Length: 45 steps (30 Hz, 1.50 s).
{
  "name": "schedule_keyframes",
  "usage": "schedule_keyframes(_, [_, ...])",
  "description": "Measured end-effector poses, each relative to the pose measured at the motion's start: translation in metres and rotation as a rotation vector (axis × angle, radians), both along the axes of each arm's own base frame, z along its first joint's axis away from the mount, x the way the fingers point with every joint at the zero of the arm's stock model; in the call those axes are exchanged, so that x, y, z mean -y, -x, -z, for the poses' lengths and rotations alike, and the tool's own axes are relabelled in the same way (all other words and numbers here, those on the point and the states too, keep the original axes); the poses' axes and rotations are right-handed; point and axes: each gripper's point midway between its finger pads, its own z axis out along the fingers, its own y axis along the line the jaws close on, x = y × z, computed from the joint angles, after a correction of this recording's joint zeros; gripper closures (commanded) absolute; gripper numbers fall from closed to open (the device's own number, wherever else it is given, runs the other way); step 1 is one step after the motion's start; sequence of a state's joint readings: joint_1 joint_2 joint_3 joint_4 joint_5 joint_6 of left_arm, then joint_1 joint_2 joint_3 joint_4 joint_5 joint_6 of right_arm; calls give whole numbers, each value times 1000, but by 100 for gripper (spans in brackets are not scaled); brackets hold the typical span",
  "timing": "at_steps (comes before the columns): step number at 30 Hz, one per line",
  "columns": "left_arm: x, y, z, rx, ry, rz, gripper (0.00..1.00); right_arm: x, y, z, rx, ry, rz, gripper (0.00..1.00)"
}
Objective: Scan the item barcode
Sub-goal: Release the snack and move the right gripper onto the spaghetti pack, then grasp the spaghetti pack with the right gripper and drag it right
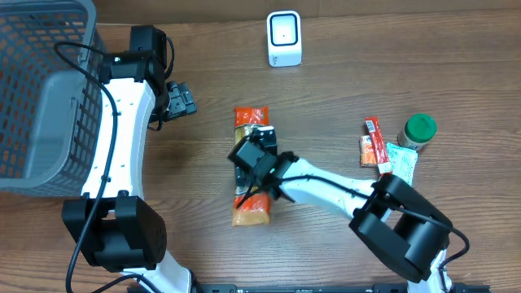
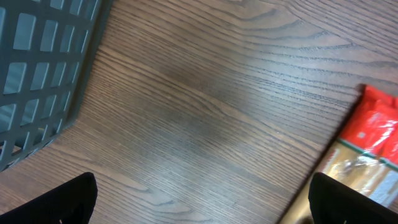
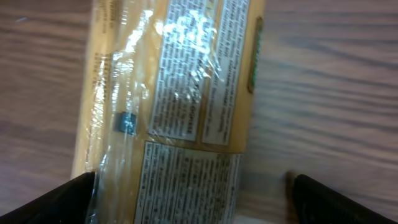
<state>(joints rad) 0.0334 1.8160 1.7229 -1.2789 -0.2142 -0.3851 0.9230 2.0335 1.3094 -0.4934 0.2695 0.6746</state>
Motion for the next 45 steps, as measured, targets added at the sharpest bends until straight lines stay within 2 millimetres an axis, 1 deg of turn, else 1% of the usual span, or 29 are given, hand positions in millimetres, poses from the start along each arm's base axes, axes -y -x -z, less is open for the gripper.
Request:
schedule_keyframes(5, [0,0,0,0,0,0,0,33,-16,-1,-38,40,71,0])
schedule_keyframes(9, [0,0,0,0,0,0,0,51,-25,0,-72,34,123,0])
schedule_keyframes(14, [0,0,0,0,0,0,0,58,-26,2,-132,1,143,0])
schedule_keyframes(19, [0,0,0,0,0,0,0,56,-20,3,-215,-43,109,0])
schedule_keyframes(21, [0,0,0,0,0,0,0,54,-12,2,-260,-54,81,0])
schedule_keyframes(28, [0,0,0,0,0,0,0,55,39,2,-494,-70,20,0])
schedule_keyframes(32, [0,0,0,0,0,0,0,52,55,0,-567,-87,2,0])
schedule_keyframes(34, [0,0,0,0,0,0,0,47,60,-1,-588,-108,-10,0])
schedule_keyframes(39, [0,0,0,0,0,0,0,26,71,-5,-615,-174,-69,0])
schedule_keyframes(42, [0,0,0,0,0,0,0,10,82,-7,-618,-198,-122,0])
schedule_keyframes(45, [0,0,0,0,0,0,0,-1,93,-7,-618,-203,-161,0])
